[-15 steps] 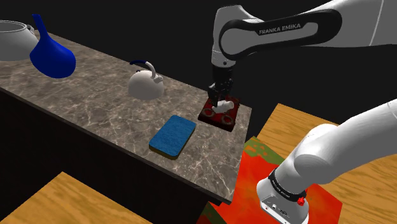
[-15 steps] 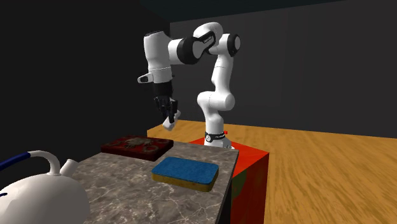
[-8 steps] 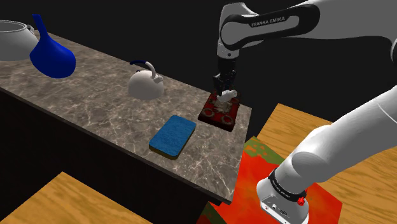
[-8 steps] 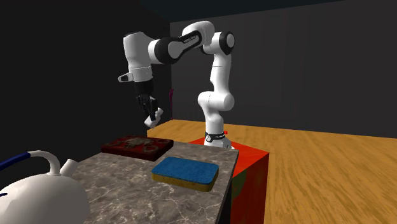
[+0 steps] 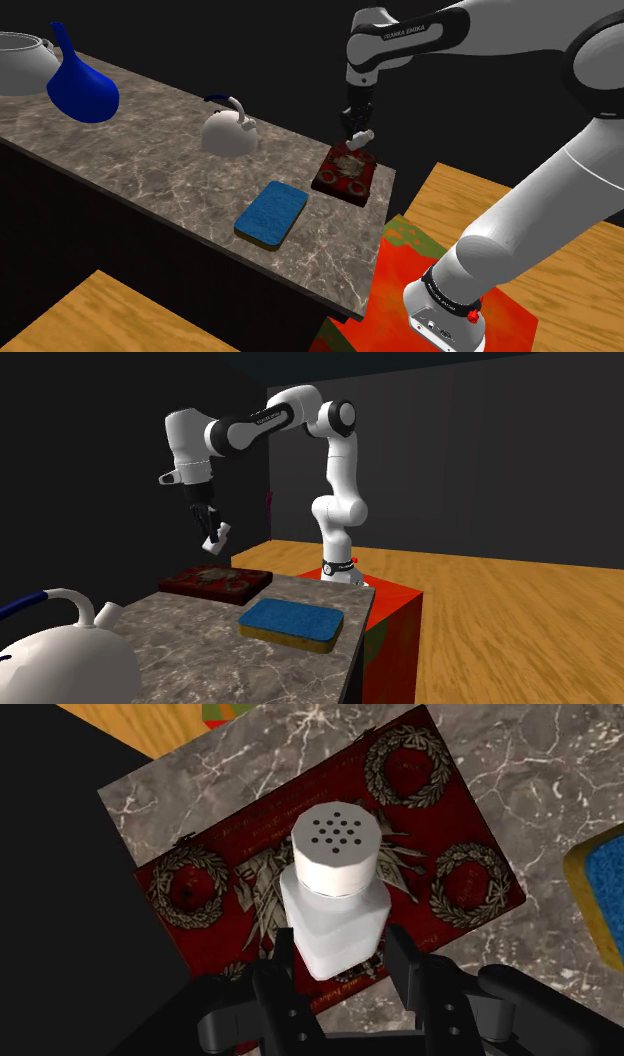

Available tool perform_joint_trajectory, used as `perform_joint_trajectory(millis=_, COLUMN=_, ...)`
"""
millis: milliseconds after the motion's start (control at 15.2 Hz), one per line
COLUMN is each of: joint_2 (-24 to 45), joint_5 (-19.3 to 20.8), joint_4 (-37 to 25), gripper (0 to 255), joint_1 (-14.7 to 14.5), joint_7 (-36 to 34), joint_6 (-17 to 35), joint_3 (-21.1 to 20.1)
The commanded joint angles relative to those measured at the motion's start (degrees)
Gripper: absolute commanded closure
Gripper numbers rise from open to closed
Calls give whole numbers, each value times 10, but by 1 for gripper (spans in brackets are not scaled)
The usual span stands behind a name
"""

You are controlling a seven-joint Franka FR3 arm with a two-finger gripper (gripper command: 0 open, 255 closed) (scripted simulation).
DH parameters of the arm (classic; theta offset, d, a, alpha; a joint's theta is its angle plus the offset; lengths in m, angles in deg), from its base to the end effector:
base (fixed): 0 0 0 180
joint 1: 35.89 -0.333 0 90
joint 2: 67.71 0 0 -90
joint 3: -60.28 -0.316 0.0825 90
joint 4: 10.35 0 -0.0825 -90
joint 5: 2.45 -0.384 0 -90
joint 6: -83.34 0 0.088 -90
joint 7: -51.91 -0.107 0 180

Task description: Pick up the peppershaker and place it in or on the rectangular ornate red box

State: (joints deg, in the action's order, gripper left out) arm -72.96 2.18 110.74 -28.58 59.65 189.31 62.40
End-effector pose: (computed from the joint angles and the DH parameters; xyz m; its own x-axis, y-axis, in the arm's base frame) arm 0.4954 -0.0890 0.4418 0.9837 -0.0042 -0.1800 0.0040 -0.9990 0.0454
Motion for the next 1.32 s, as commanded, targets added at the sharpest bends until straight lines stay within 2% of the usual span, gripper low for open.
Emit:
perform_joint_trajectory(millis=0, joint_2=4, joint_5=1, joint_4=12, gripper=255, joint_1=1, joint_7=0, joint_6=16, joint_3=1)
perform_joint_trajectory(millis=660, joint_2=34, joint_5=2, joint_4=58, gripper=255, joint_1=1, joint_7=-4, joint_6=93, joint_3=2)
perform_joint_trajectory(millis=1122, joint_2=34, joint_5=2, joint_4=58, gripper=255, joint_1=1, joint_7=-4, joint_6=93, joint_3=2)
perform_joint_trajectory(millis=1188, joint_2=35, joint_5=2, joint_4=59, gripper=0, joint_1=1, joint_7=-5, joint_6=93, joint_3=1)
perform_joint_trajectory(millis=1254, joint_2=35, joint_5=2, joint_4=57, gripper=0, joint_1=1, joint_7=-6, joint_6=93, joint_3=1)
